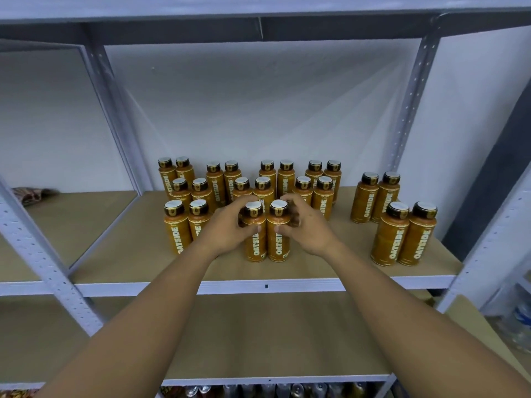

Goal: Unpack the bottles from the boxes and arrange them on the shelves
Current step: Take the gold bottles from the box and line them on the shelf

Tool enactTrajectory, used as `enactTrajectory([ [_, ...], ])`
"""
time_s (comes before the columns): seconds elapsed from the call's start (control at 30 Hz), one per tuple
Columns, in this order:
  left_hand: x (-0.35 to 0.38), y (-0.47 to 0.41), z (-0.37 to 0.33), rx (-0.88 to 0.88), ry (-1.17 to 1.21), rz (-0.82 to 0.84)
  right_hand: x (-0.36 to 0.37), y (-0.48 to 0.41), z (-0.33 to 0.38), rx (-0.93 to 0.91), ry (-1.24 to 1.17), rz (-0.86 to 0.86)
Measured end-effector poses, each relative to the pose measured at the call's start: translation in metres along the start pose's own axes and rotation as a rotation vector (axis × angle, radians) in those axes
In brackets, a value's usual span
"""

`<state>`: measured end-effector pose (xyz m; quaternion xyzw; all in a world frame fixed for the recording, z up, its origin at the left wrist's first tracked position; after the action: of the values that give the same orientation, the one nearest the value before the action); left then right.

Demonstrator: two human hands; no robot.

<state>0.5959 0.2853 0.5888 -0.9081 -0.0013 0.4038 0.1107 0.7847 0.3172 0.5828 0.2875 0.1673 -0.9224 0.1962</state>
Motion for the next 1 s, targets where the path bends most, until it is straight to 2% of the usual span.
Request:
enactTrajectory([
  [1.0, 0.059, -0.019, -0.049, 0.042, 0.059, 0.041, -0.062, 0.031, -0.047, 0.094, 0.079, -0.002],
])
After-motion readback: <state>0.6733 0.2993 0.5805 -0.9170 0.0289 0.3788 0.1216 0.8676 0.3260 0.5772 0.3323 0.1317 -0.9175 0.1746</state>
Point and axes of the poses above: each hand's wrist, its own y-axis away from the middle knuckle, its own x-axis out of the palm, z = x × y, the point moved 7 cm from there along -y, towards the middle knuckle, and after that the axes turned 5 degrees about z, right-handed, at the moved point
